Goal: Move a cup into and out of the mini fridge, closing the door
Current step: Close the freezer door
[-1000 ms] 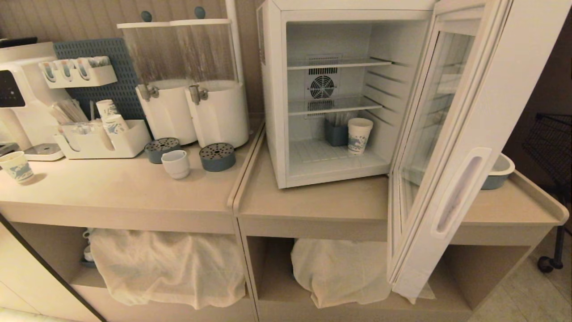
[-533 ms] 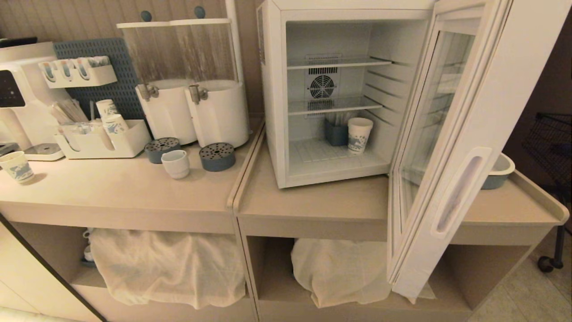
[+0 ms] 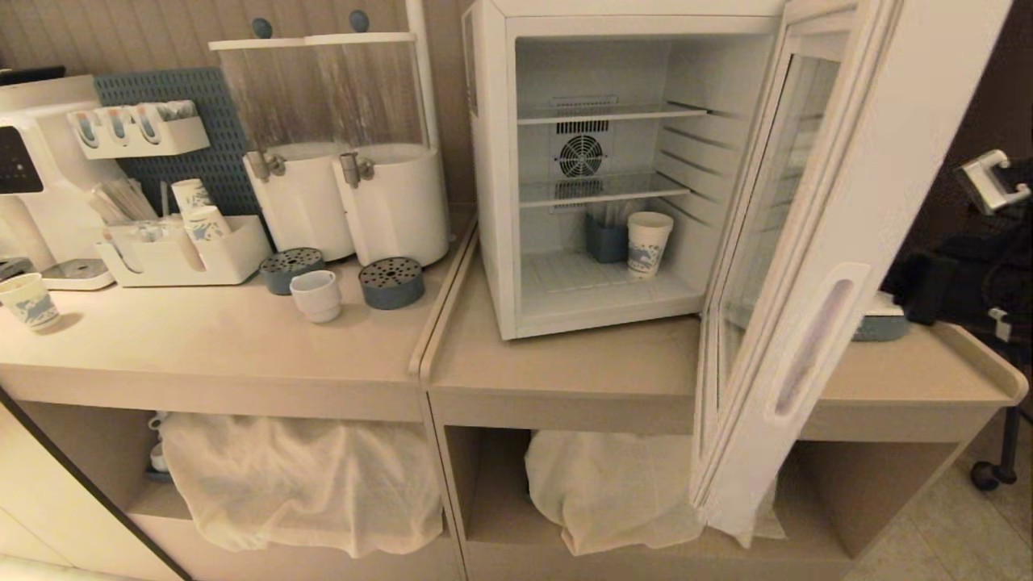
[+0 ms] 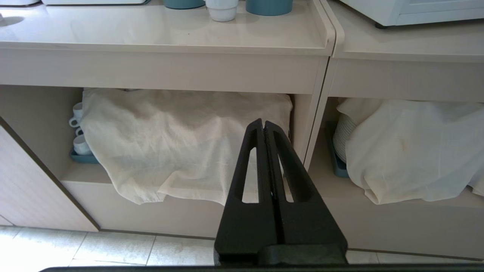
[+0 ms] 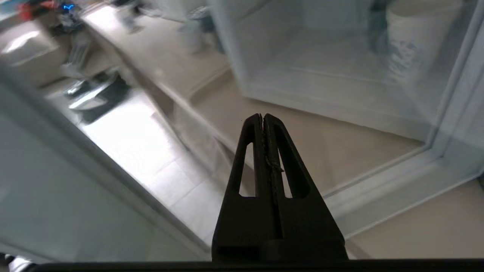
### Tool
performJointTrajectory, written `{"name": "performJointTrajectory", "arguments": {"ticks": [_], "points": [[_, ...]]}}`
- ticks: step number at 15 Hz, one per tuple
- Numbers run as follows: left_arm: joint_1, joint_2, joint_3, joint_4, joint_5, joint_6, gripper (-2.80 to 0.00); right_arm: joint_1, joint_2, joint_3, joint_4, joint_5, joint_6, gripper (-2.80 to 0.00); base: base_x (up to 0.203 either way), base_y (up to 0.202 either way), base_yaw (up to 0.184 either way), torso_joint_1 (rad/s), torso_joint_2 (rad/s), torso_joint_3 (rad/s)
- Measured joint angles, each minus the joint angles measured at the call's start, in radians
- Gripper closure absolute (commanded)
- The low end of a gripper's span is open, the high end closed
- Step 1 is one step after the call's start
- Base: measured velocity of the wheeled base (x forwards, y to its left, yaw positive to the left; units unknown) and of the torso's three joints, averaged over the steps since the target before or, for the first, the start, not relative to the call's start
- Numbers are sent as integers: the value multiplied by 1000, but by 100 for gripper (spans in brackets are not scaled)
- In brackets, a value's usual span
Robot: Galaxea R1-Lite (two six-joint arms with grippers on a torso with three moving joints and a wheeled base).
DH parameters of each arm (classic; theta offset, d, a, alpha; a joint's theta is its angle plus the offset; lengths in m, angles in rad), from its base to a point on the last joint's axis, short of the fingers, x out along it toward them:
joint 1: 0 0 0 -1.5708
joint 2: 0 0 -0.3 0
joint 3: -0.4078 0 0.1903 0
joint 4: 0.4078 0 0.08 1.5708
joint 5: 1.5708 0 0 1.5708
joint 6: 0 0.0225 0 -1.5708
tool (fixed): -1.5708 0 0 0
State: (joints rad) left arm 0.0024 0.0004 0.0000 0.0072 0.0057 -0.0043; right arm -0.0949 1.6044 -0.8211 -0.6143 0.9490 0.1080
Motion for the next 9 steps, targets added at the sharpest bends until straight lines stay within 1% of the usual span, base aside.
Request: {"name": "performJointTrajectory", "arguments": {"ticks": [2,5,7,9], "points": [[1,0,0,1,0,-1,0,91,18,-15,0,-110,48,0,0,0,0,0,0,0],[0,0,0,0,0,-1,0,213,40,-56,4,-319,101,0,0,0,0,0,0,0],[1,0,0,0,1,-1,0,297,70,-118,17,-505,161,0,0,0,0,0,0,0],[0,0,0,0,1,-3,0,368,116,-216,73,-699,191,0,0,0,0,0,0,0]]}}
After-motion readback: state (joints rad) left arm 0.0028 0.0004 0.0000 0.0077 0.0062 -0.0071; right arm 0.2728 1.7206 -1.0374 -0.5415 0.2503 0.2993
